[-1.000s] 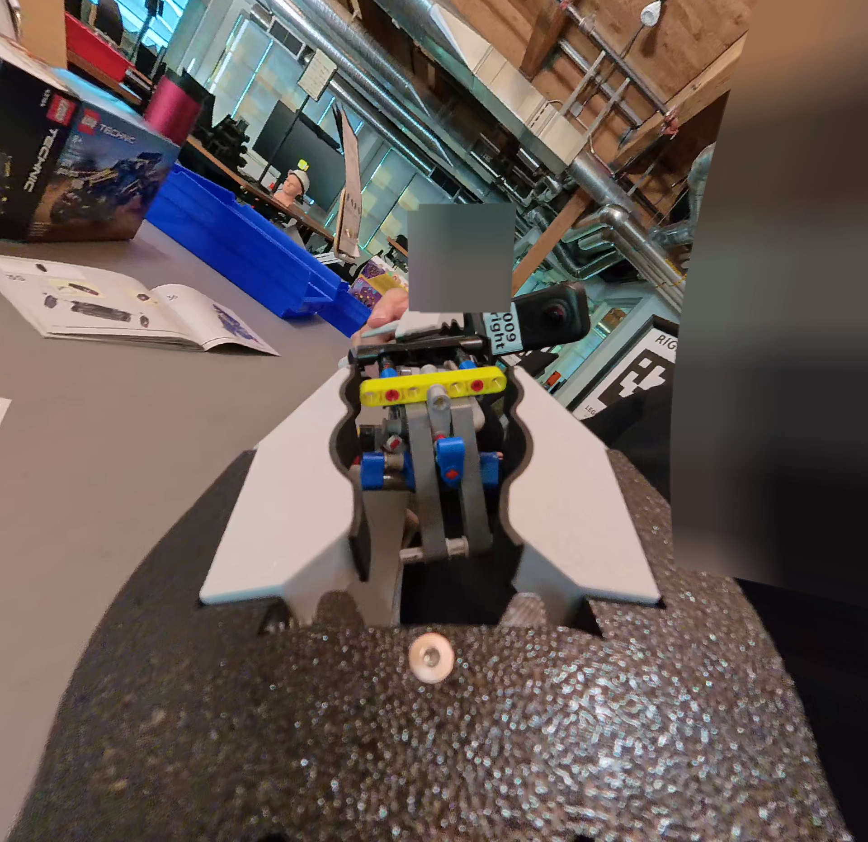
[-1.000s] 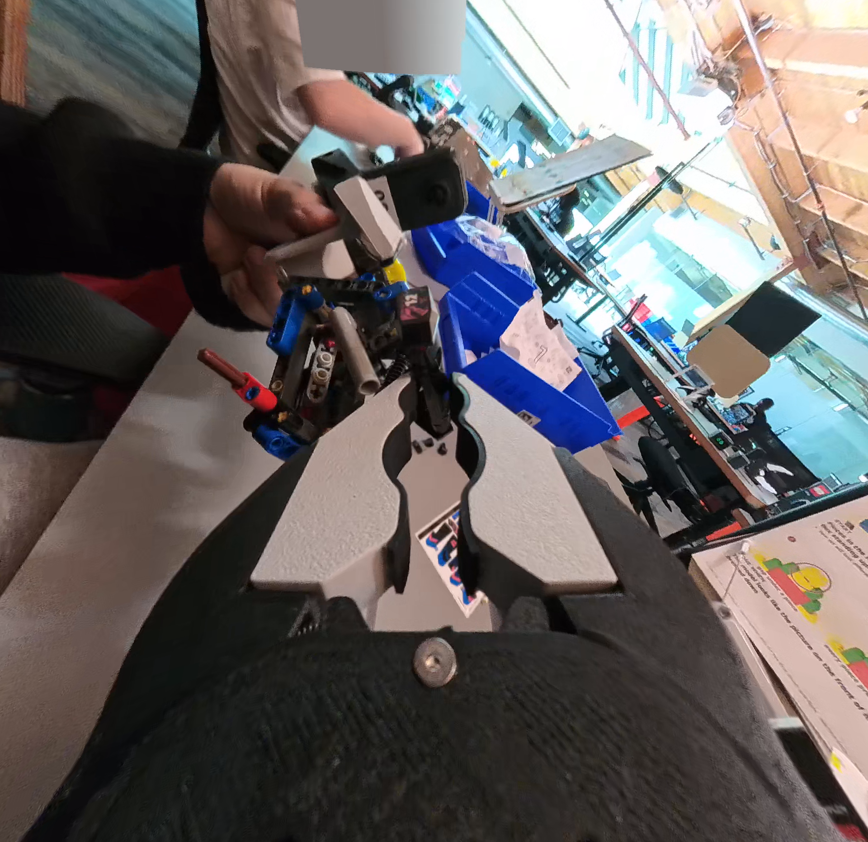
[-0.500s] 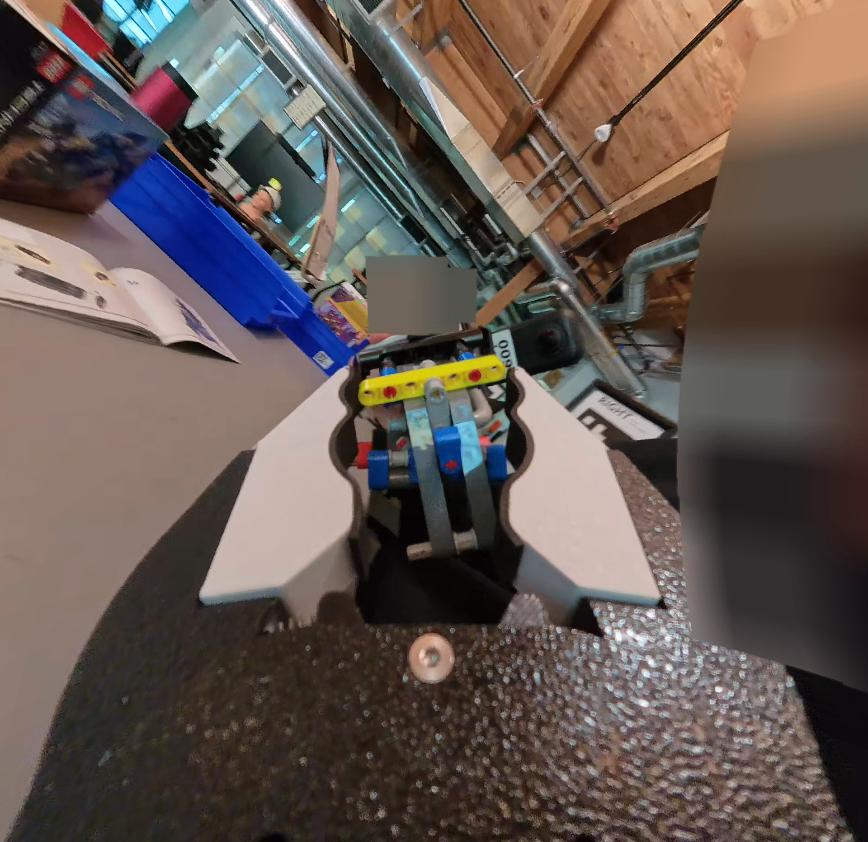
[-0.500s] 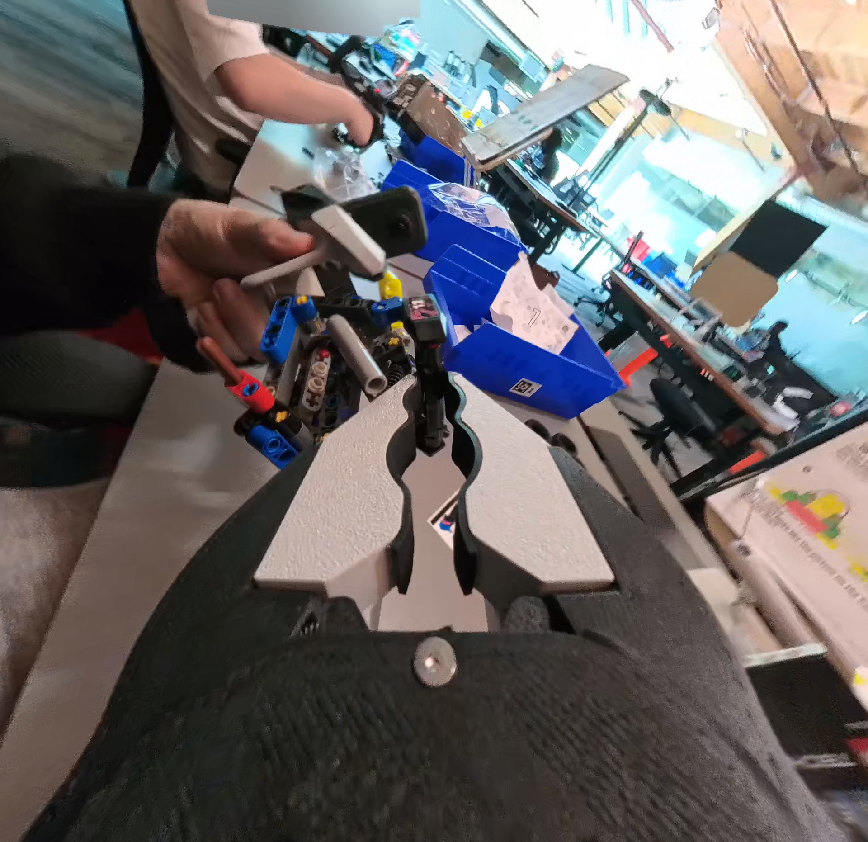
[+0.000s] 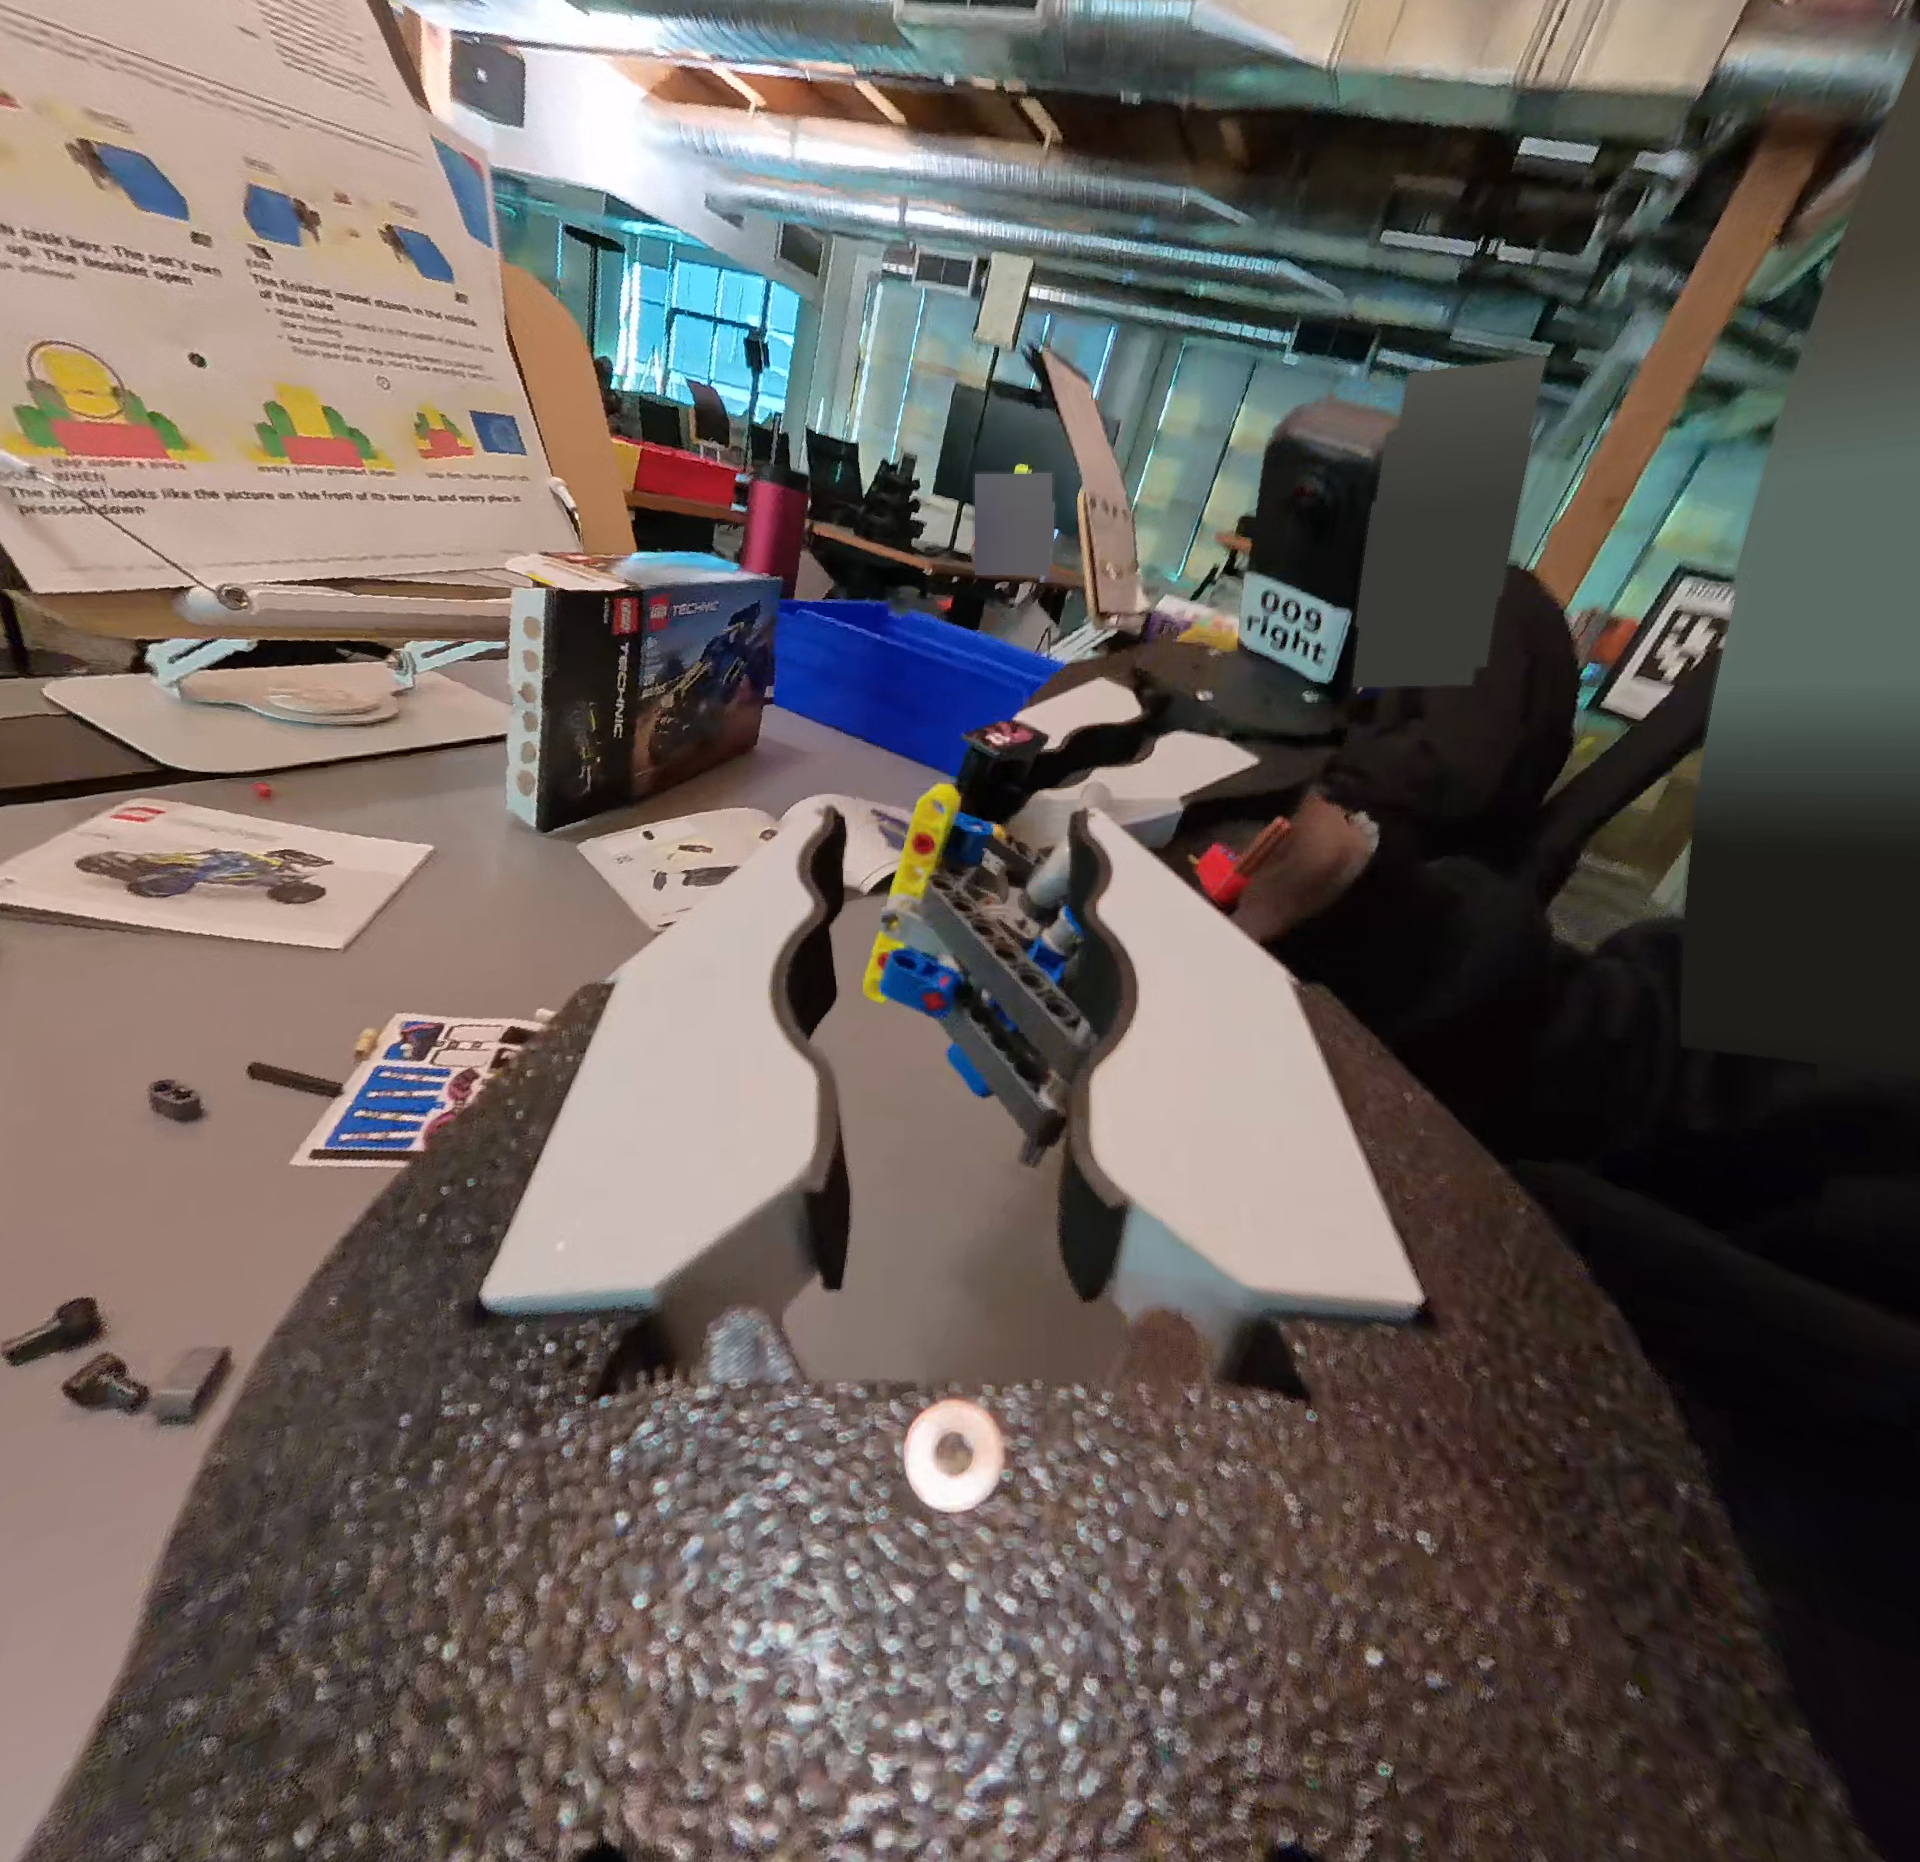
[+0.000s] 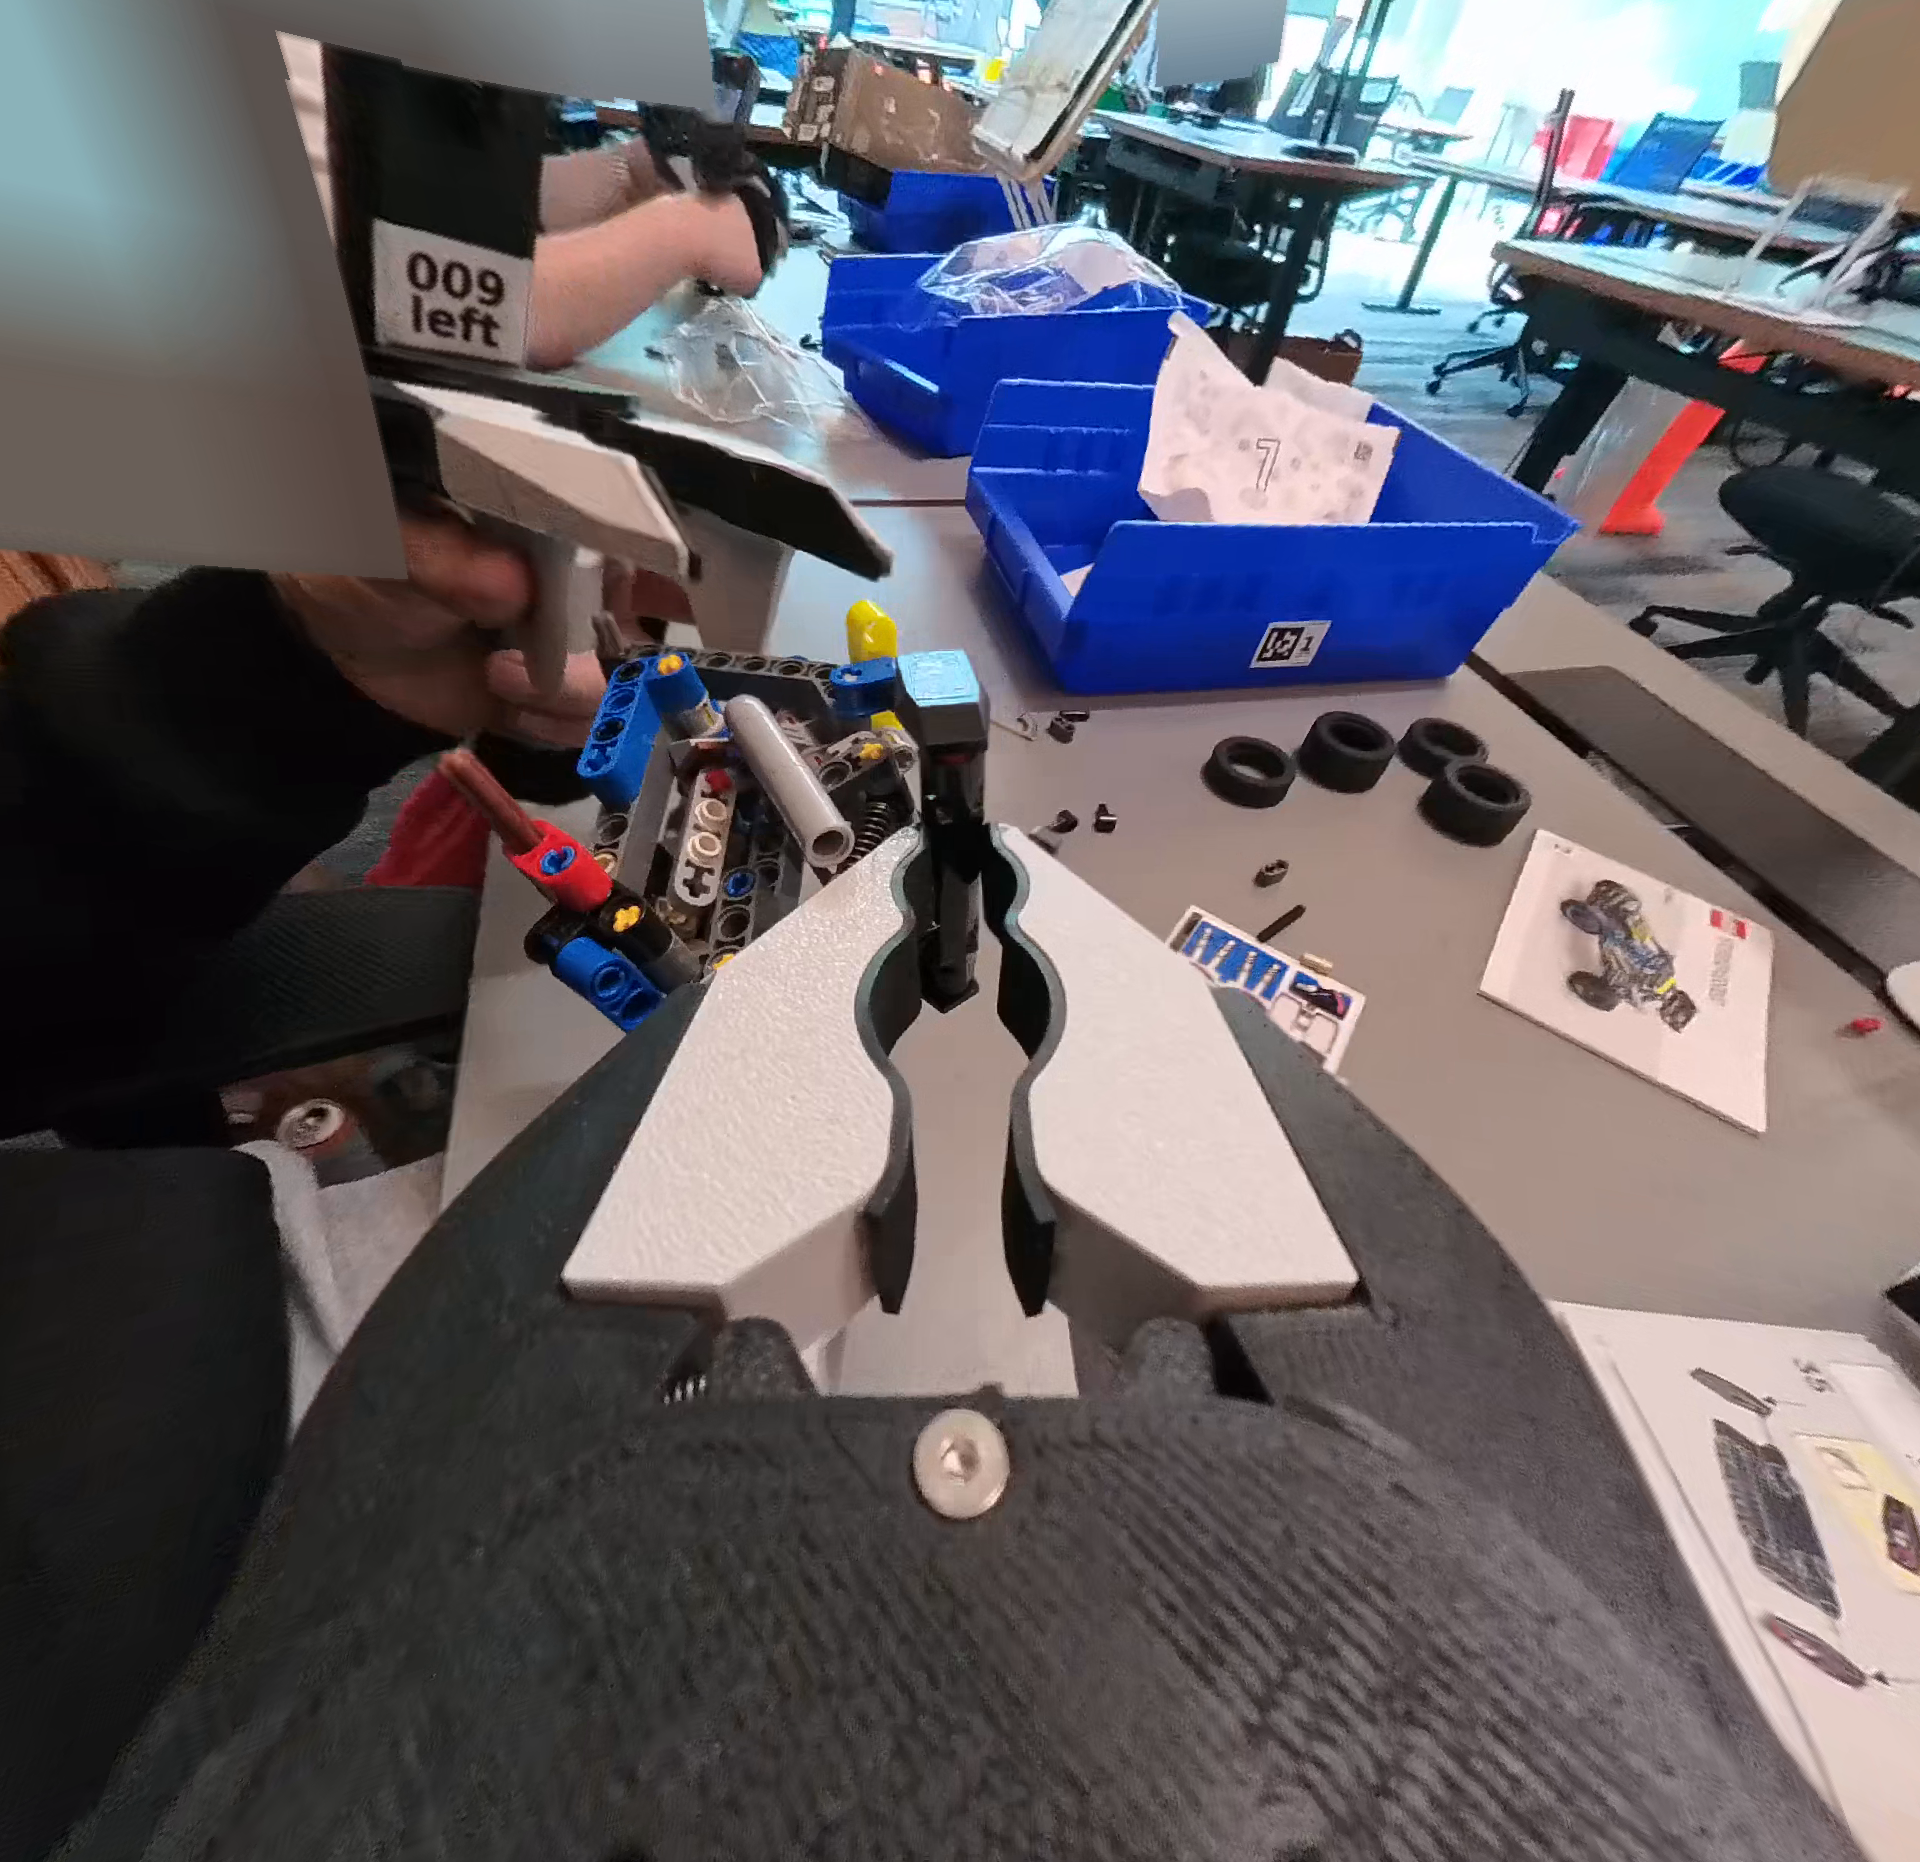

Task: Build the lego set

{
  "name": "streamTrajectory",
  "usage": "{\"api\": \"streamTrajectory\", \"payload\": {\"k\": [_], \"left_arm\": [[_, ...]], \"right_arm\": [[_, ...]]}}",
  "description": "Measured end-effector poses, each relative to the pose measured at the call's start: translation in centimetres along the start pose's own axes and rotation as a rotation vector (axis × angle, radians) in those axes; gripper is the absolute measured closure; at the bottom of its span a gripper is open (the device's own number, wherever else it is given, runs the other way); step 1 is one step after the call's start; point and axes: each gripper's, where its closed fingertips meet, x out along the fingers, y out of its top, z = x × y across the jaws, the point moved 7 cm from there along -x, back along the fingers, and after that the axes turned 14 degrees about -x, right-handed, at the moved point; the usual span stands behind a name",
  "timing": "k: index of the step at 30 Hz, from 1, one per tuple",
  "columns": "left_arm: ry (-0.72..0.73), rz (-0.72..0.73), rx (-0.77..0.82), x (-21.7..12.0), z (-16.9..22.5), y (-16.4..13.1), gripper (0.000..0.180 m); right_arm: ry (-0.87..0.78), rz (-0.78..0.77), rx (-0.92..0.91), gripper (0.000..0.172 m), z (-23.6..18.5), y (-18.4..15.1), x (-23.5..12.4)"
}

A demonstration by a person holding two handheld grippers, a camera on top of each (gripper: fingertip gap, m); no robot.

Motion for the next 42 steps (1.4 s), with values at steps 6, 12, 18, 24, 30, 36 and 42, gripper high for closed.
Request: {"api": "streamTrajectory", "payload": {"k": [6, 12, 18, 24, 30, 36, 42], "left_arm": [[0.058, -0.024, 0.136, 0.1, 0.8, 0.1, 0.145], [0.043, 0.021, 0.147, -0.4, 1.5, 0.8, 0.150], [0.040, 0.051, 0.134, -0.8, 1.4, 1.1, 0.152], [0.043, 0.061, 0.133, -0.9, 1.4, 1.2, 0.152], [0.058, 0.066, 0.153, -0.8, 1.4, 1.2, 0.154], [0.079, 0.036, 0.234, -0.1, 2.3, 1.0, 0.155], [0.079, -0.017, 0.372, 1.0, 4.0, 0.4, 0.155]], "right_arm": [[0.060, 0.039, 0.148, 0.166, 0.2, -0.8, -0.2], [0.131, 0.175, 0.338, 0.167, 0.6, -1.4, -0.9], [0.114, 0.203, 0.342, 0.167, 0.7, -1.2, -1.4], [0.000, 0.287, 0.186, 0.167, 0.9, 0.5, -2.4], [-0.368, 0.081, -0.475, 0.167, 0.3, 3.3, -4.2], [-0.622, -0.253, -1.119, 0.168, -2.0, 5.6, -3.9], [-0.670, -0.334, -1.334, 0.168, -3.2, 5.8, -3.3]]}}
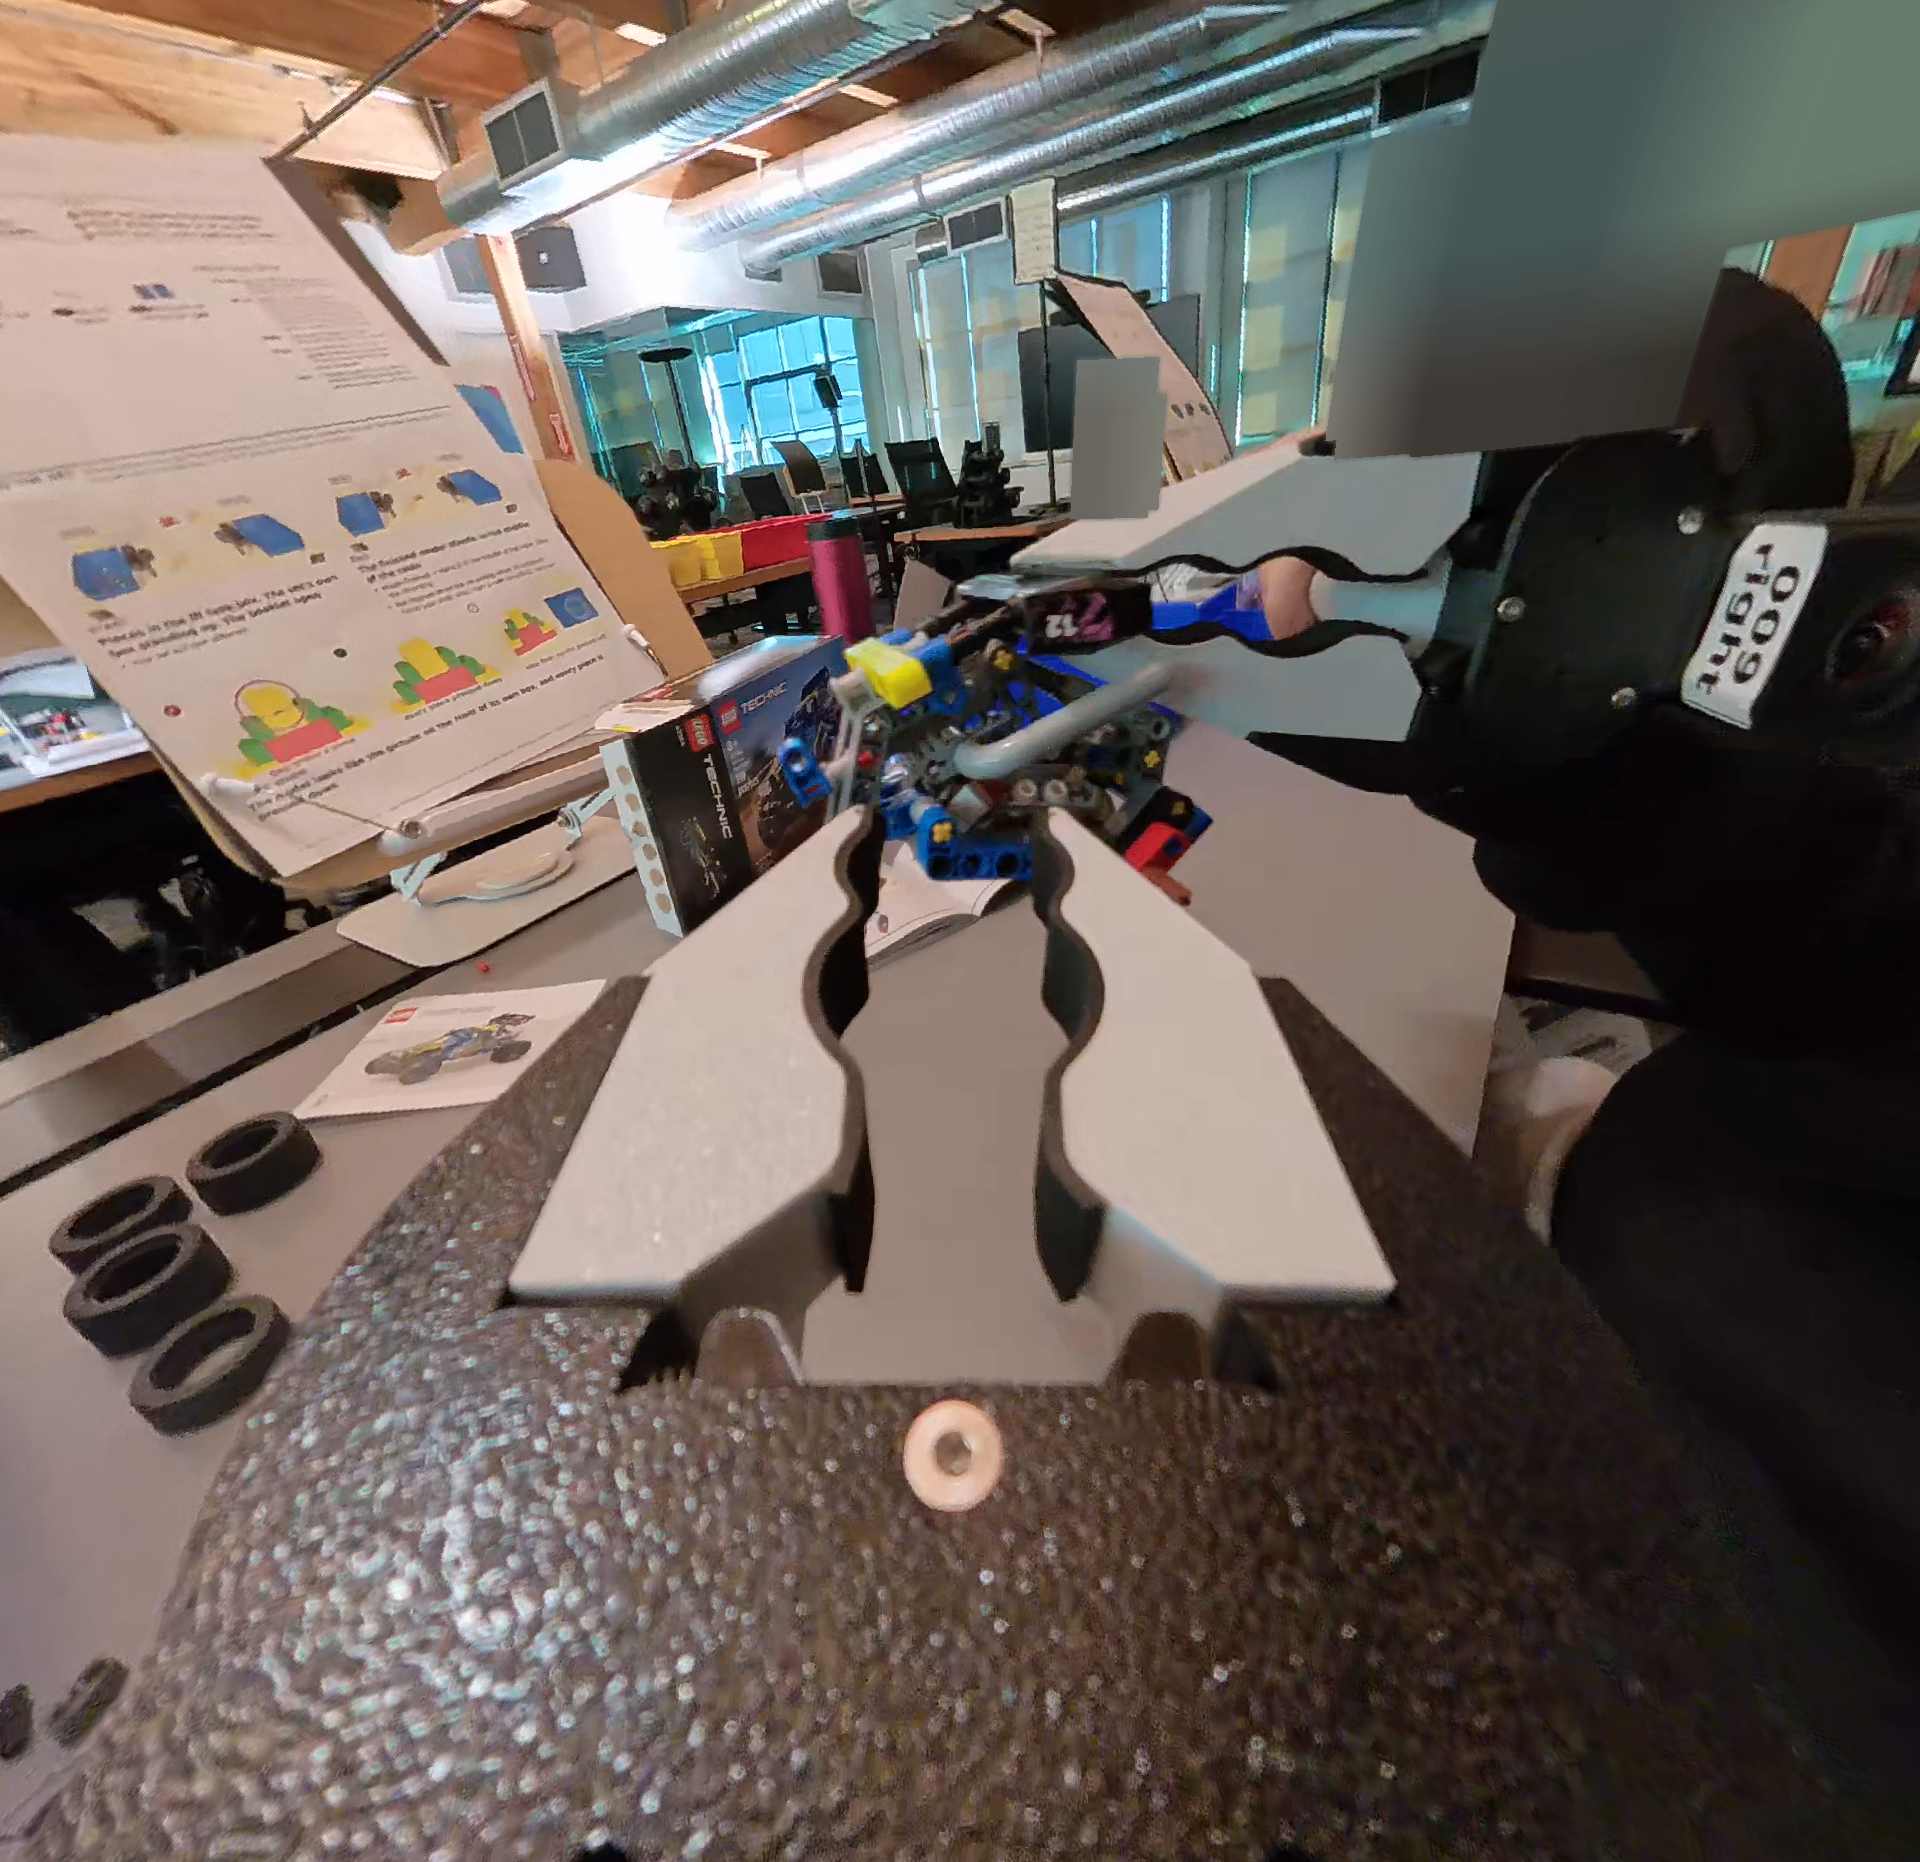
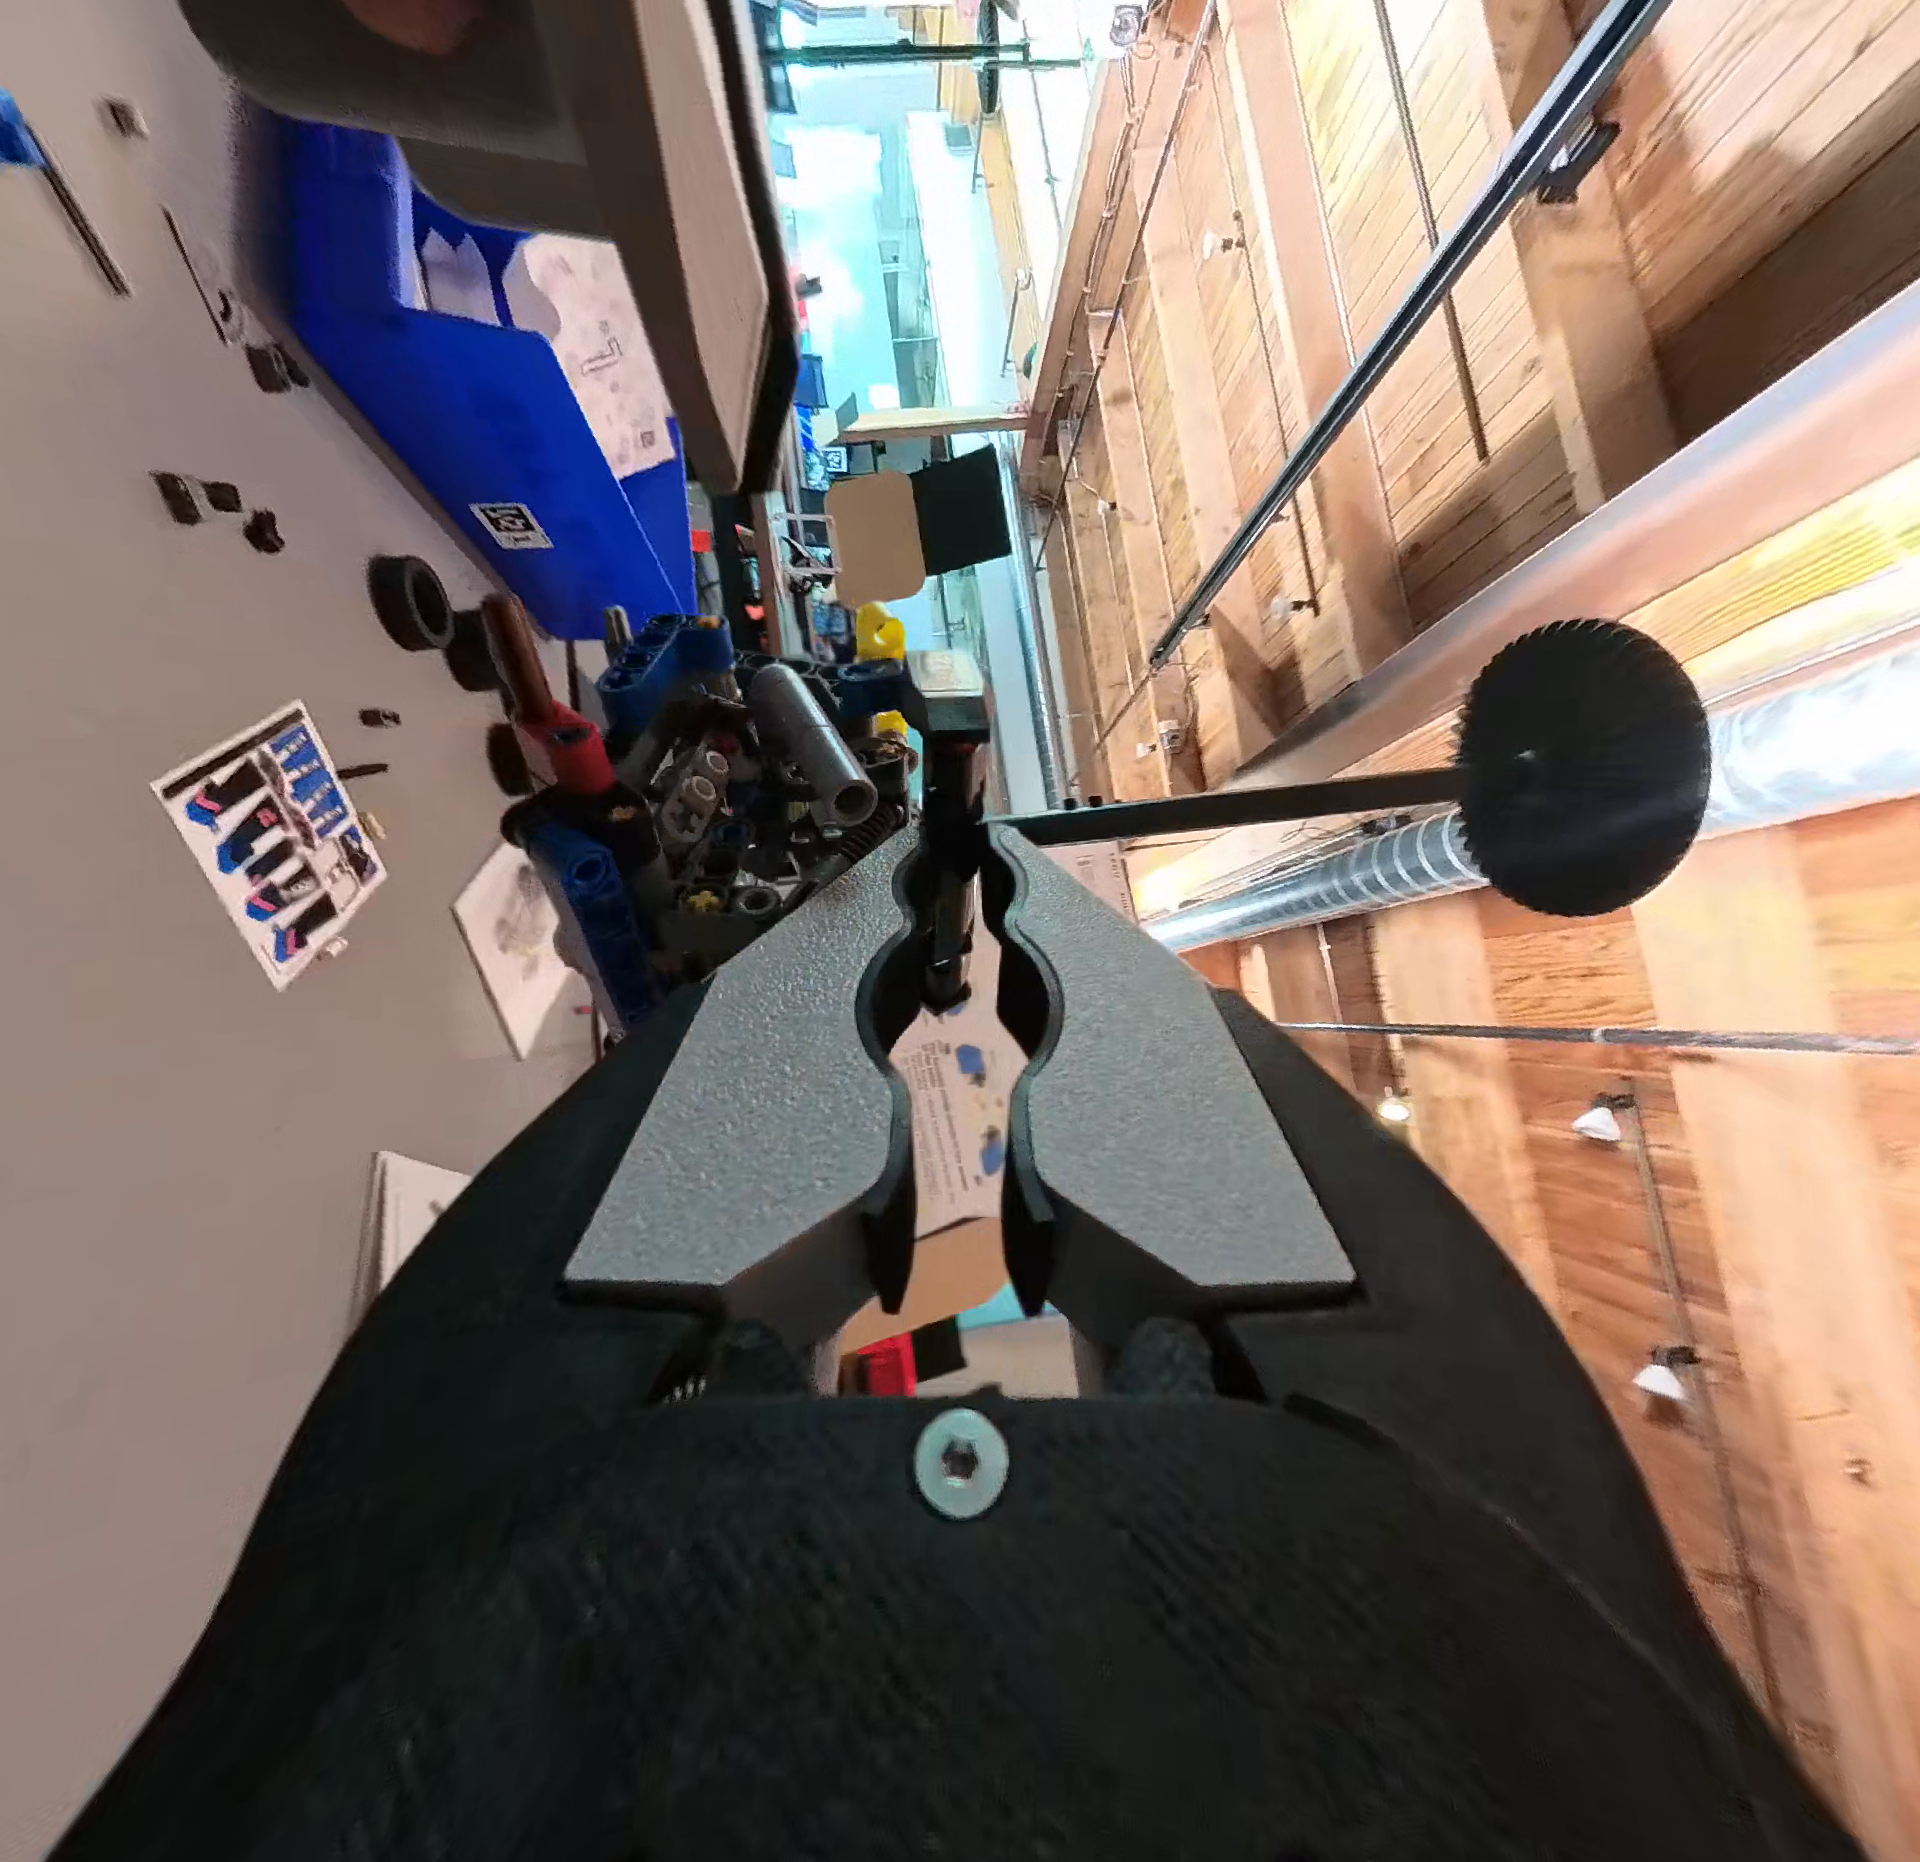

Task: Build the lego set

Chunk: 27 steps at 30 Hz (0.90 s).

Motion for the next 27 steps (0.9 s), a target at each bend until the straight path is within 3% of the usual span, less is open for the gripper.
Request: {"api": "streamTrajectory", "payload": {"k": [15, 27], "left_arm": [[0.091, -0.088, 0.424, 1.6, 2.5, -0.6, 0.157], [0.058, 0.030, 0.421, 1.2, 3.4, 0.5, 0.157]], "right_arm": [[-0.006, -0.017, -0.111, 0.168, -0.7, 0.5, -0.1], [-0.034, 0.002, -0.161, 0.168, -0.6, 1.3, 0.2]]}}
